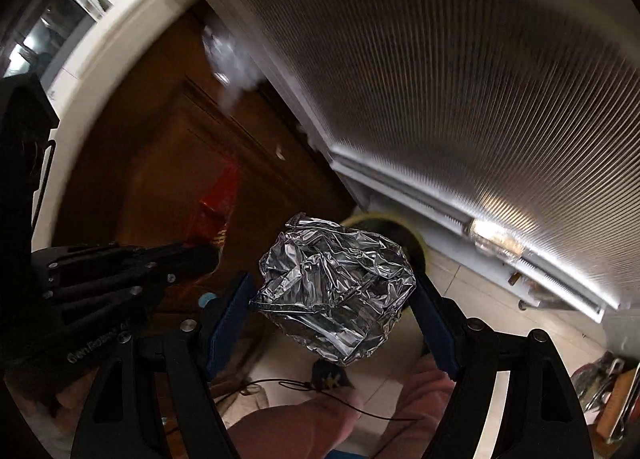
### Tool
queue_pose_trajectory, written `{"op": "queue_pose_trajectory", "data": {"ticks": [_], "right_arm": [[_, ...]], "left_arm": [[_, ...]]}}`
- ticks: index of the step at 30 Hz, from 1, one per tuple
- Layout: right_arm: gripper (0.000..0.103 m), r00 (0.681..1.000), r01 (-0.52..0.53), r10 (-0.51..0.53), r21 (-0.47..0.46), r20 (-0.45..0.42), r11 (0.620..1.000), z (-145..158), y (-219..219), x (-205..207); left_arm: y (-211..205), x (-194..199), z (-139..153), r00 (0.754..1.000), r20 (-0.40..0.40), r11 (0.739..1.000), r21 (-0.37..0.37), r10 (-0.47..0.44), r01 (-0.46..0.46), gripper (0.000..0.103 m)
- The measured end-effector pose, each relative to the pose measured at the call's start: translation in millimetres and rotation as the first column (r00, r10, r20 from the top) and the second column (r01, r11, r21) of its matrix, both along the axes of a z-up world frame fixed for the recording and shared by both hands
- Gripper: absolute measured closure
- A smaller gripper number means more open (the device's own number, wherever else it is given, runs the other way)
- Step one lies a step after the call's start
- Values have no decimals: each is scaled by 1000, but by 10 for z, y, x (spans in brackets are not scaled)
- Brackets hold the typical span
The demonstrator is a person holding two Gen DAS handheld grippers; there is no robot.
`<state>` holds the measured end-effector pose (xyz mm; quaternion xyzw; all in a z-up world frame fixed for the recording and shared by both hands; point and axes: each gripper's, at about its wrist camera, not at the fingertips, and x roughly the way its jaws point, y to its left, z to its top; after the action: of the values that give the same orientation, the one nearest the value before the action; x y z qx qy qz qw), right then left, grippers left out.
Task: Collect trash
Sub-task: 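Carry the red wrapper and foil ball down over the round bin, then open both grippers to drop the wrapper and foil into the bin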
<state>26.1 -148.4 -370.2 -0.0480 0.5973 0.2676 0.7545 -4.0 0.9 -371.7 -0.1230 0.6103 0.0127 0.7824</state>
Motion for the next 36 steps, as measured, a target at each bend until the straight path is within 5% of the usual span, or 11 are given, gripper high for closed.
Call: {"op": "queue_pose_trajectory", "data": {"ticks": [10, 23, 27, 31, 36], "right_arm": [[25, 999, 15, -18, -65, -35, 998, -1072, 70, 314], [24, 999, 4, -5, -49, -39, 999, -2117, -90, 572], [23, 999, -18, 15, -62, -48, 998, -2306, -81, 620], [23, 998, -20, 17, -68, -54, 998, -2390, -35, 635], [14, 999, -30, 28, -64, -40, 997, -2374, 21, 619]], "left_arm": [[65, 184, -1108, 997, -68, 996, -87, -21, 15, 100], [-1, 516, -2016, 983, -120, 984, -131, -136, 120, 98], [46, 563, -2101, 981, -137, 988, -95, -135, 122, 82], [98, 576, -2108, 984, -133, 990, -83, -122, 112, 50], [144, 580, -2054, 984, -133, 992, -57, -117, 110, 48]]}}
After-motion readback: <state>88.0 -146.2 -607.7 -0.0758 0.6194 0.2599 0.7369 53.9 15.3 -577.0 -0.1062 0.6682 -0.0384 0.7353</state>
